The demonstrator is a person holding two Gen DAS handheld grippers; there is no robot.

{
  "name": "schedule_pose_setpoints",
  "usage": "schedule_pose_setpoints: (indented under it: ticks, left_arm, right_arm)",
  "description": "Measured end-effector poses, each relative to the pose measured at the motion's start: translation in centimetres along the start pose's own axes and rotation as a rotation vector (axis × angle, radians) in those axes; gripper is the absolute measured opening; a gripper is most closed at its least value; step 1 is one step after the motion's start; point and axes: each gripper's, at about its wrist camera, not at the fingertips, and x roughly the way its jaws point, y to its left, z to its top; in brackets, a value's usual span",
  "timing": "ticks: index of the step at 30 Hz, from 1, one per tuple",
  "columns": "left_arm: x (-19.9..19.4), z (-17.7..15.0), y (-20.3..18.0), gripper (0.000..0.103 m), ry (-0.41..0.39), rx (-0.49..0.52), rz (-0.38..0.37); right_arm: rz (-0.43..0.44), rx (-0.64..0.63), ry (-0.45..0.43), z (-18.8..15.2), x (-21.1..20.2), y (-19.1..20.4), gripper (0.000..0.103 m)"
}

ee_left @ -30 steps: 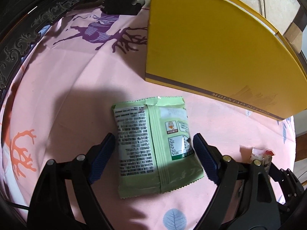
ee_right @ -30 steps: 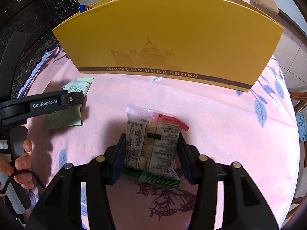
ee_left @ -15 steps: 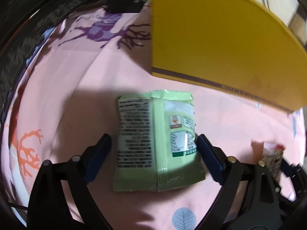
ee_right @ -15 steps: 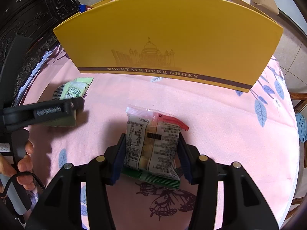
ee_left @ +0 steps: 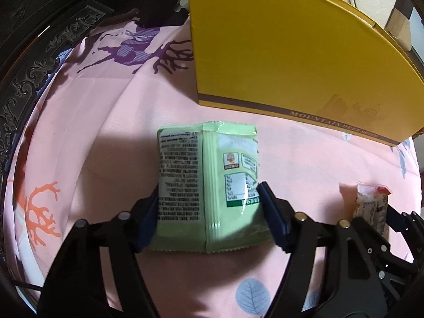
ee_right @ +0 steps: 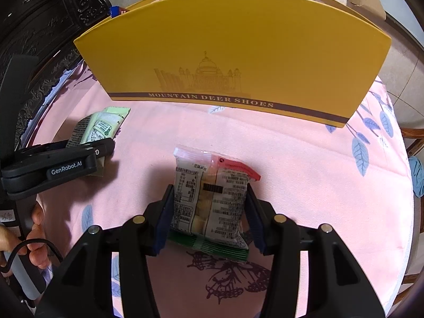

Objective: Organize snacks
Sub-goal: 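Grasp the green snack bag with left tool while right tool grasps white-green pack, then lower the green bag and white-green pack into the box, open both tools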

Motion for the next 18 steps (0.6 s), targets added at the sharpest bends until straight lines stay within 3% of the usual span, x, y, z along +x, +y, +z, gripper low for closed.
schedule_pose_setpoints:
  ticks: [9, 18]
  left_arm:
    - [-2.5, -0.4, -1.3, 0.063, -0.048, 0.023, -0.046]
    - [-7.4, 0.7, -1.7, 0.063, -0.125, 0.036, -0.061]
  right_arm:
    - [-0.005, 0.006, -0.02, -0.7, -1.9, -0.3, 0.051]
    - [-0.003, 0.002, -0.134, 0.7, -6.6, -0.4, 0.051]
